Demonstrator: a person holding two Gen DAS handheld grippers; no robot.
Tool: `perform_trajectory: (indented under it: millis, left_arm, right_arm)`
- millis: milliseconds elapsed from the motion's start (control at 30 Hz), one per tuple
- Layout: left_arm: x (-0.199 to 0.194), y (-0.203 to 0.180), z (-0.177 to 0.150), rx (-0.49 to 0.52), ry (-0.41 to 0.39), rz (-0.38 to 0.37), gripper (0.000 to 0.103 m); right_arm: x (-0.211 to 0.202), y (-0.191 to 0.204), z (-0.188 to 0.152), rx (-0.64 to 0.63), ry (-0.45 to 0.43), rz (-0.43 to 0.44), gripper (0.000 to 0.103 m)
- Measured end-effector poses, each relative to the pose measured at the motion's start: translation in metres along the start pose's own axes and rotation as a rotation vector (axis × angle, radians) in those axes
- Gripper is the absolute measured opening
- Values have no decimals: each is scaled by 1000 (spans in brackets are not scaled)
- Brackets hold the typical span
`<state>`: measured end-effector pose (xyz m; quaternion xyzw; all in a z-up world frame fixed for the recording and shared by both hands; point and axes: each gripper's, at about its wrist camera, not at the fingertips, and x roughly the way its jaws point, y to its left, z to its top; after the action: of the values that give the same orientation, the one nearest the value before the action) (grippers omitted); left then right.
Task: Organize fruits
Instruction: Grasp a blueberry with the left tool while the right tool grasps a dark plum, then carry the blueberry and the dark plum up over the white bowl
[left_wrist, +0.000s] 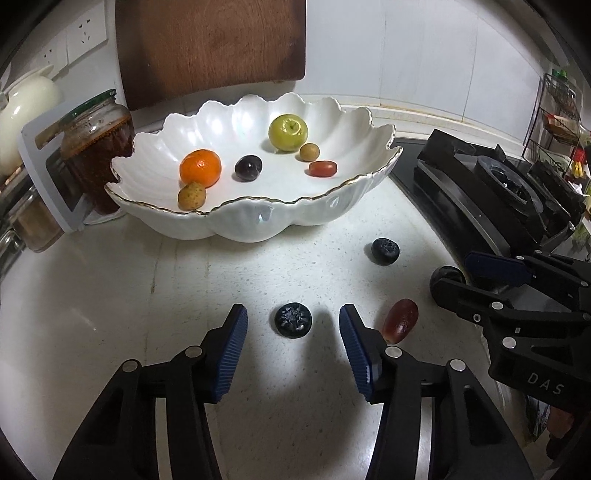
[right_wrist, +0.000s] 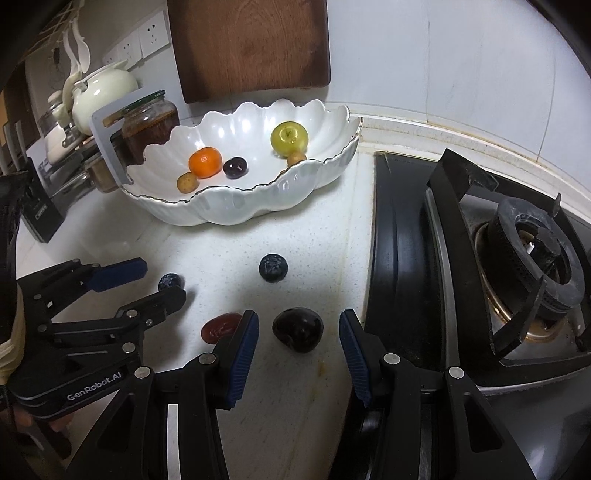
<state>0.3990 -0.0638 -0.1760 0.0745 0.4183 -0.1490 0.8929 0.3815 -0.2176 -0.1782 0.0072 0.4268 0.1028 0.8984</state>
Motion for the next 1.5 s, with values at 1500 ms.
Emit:
perform_trajectory:
  millis: [1500]
  left_arm:
    - [-50,-14,4,-61,-90,2,23]
  right_arm:
    - [-37,3,1,-49,-78,60,31]
